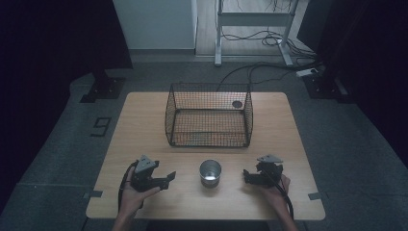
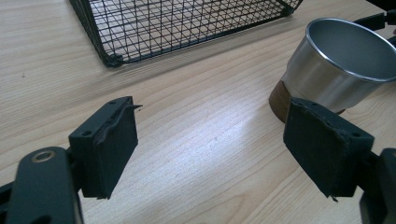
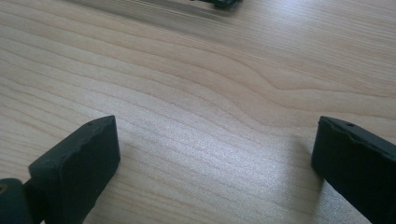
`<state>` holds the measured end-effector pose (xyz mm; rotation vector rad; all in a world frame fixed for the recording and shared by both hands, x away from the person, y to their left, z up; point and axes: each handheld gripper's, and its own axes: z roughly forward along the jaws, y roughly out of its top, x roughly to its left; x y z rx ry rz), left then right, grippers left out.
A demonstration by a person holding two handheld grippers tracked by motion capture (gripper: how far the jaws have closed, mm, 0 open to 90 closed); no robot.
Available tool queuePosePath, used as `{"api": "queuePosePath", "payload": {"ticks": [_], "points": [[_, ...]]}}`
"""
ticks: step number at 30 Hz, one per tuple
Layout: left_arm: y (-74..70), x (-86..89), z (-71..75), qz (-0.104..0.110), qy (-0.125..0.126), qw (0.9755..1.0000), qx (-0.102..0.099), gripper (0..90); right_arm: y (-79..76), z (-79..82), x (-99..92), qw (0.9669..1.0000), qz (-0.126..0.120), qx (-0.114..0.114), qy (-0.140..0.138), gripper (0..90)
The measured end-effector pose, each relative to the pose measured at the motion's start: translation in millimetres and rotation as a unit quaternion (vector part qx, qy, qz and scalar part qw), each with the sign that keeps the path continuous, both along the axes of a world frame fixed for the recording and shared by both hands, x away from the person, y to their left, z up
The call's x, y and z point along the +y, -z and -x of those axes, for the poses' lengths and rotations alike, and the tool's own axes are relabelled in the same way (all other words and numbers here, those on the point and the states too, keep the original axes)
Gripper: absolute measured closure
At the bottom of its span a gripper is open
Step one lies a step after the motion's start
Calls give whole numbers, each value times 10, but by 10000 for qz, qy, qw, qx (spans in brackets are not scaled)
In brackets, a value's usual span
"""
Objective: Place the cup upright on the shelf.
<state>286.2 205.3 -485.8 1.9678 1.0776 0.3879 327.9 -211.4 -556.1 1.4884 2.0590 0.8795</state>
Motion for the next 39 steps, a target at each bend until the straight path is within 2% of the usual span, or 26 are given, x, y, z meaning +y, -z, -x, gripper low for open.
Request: {"api": "queuePosePath", "payload": {"ticks": [7,10,17,18,19,20,21,24,28,31,35,39], "points": [[13,-20,0,-23,52,10000,35,179,-2,13,-2,10000,-12,-12,40,19],[13,-24,2,-29,93,9999,61,178,-16,44,-13,9999,-19,-62,88,78],[19,-31,-2,-60,127,9999,97,178,-67,117,-7,9997,25,-223,90,112],[24,-35,-2,-68,129,9998,112,178,-92,136,-8,9996,-6,-280,91,119],[26,-39,-2,-78,135,9998,115,178,-168,183,-15,9988,-179,-444,81,128],[26,-45,0,-84,155,9998,120,178,-204,203,-17,9983,-246,-519,56,129],[26,-45,0,-84,155,9998,120,178,-204,203,-17,9983,-246,-519,56,129],[28,-69,4,-94,189,9997,120,178,-331,283,10,9969,-338,-710,-59,133],[34,-88,4,-114,219,9996,136,178,-415,349,46,9955,-473,-789,-212,136],[41,-95,2,-131,222,9996,142,178,-515,428,139,9935,-536,-903,-446,136],[41,-93,2,-138,218,9996,149,178,-612,488,259,9909,-573,-996,-707,138],[24,-89,9,-103,216,9996,130,178,-654,519,372,9890,-651,-977,-897,138]]}}
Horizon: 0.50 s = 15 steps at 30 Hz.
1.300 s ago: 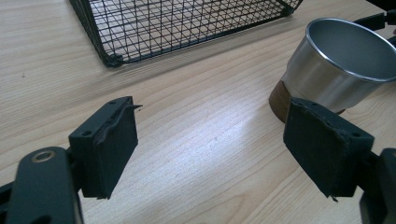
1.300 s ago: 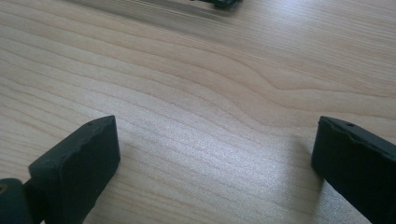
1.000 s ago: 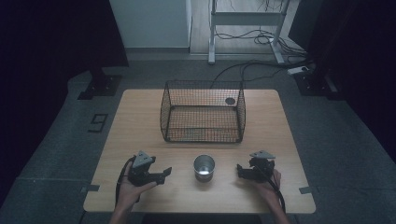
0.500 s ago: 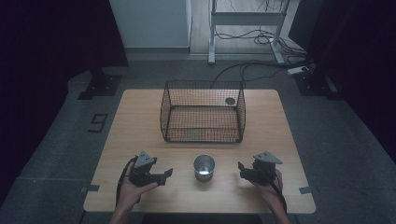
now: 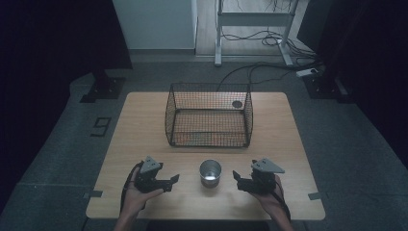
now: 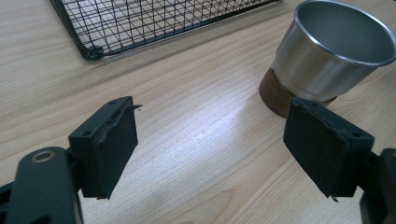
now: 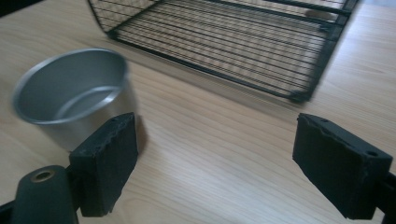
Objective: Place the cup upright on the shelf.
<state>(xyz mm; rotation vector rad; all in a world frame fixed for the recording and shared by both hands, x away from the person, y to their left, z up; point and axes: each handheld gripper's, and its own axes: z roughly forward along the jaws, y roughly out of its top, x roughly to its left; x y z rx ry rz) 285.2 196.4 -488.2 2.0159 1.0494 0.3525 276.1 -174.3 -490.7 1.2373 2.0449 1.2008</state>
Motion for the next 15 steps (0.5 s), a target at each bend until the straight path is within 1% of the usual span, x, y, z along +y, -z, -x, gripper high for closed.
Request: {"api": "queuePosePath", "payload": {"ticks": [5,7,8,15], "points": [[-12,9,4,14,15,10000,-15,178,-48,-2,152,9997,-14,-12,-248,137],[-15,13,4,23,10,10000,-20,178,-60,-5,184,9996,-15,-21,-287,137],[-21,24,4,38,-1,10000,-25,178,-82,-16,247,9993,-20,-21,-367,136],[-40,43,6,63,-39,10000,-55,178,-137,-95,465,9982,-34,-28,-596,134]]}}
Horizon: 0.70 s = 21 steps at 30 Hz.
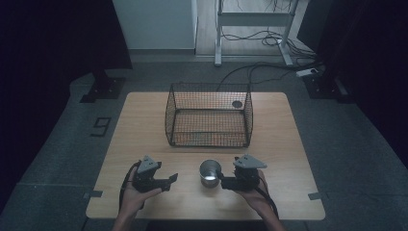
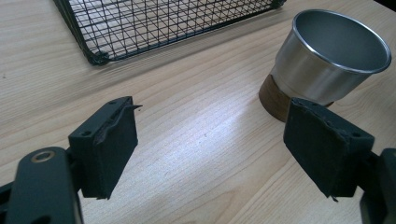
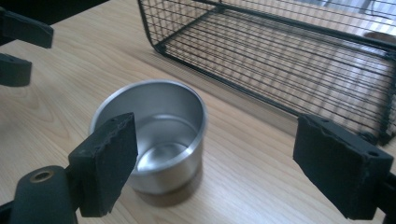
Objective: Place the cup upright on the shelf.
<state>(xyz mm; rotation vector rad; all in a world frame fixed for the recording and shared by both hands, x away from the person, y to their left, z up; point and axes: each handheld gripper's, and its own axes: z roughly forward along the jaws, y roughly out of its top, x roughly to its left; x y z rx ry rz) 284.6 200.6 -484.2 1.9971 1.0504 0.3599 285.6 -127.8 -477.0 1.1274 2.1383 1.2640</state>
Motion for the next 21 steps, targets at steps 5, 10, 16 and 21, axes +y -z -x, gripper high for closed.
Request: {"api": "queuePosePath", "payload": {"ticks": [5,10,16,21], "points": [[5,4,-4,4,-6,10000,7,178,-17,-43,124,9999,14,-6,-114,131],[11,-1,-8,-6,-14,10000,18,178,-3,-54,210,9997,35,37,-234,123],[-14,-25,16,-10,34,10000,-17,178,21,-27,272,9995,57,60,-305,101],[11,-32,-1,-38,33,10000,19,178,52,-21,307,9993,113,92,-334,71]]}}
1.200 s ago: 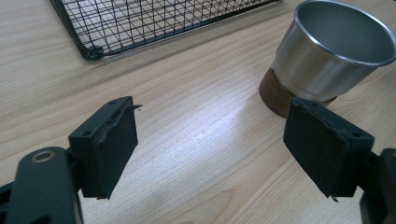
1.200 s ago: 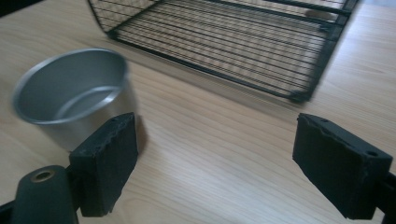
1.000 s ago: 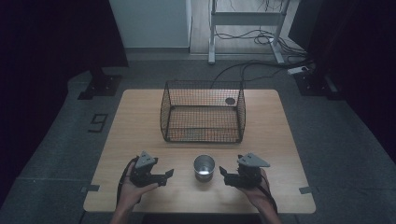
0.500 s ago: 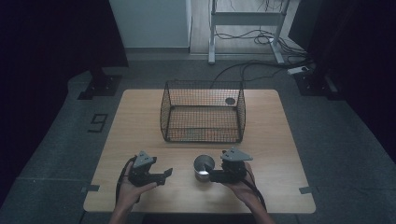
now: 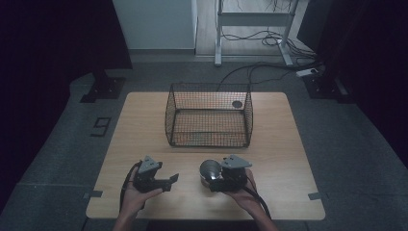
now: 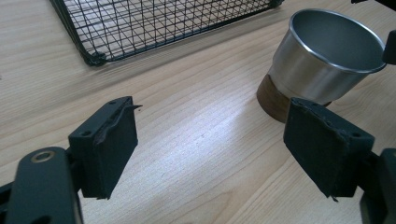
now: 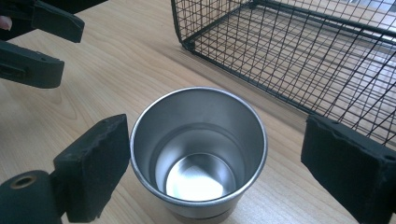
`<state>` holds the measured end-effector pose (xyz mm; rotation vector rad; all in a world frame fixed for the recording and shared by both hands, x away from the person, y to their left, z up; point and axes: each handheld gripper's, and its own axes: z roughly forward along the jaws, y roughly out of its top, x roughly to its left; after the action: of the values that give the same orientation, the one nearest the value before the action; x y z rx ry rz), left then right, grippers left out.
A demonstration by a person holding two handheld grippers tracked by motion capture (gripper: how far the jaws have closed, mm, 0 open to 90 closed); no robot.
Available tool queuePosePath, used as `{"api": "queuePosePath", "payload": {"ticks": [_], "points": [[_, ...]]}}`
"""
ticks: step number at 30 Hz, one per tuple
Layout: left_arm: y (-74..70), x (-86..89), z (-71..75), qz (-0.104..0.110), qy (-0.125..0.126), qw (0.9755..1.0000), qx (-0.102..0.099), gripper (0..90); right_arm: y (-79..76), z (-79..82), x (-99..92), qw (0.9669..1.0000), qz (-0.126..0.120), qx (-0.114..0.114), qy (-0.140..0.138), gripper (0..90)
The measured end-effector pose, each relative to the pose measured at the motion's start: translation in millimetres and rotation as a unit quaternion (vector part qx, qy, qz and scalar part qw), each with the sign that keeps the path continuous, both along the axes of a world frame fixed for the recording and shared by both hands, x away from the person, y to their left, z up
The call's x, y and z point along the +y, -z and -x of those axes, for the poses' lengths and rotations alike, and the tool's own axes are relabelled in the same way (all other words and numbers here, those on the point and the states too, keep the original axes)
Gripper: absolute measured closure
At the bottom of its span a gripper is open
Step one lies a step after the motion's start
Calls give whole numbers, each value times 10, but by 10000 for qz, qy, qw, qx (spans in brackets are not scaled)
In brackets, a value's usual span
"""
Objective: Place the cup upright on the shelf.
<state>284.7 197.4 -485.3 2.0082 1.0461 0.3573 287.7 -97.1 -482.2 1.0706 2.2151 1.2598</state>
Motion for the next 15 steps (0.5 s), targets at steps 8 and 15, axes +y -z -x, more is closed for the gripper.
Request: {"api": "queuePosePath", "payload": {"ticks": [8,15], "points": [[-9,-18,14,-1,61,10000,-12,178,72,-16,66,9999,78,45,-54,43],[-4,-13,7,3,49,10000,-1,177,191,-68,156,9996,194,128,-155,22]]}}
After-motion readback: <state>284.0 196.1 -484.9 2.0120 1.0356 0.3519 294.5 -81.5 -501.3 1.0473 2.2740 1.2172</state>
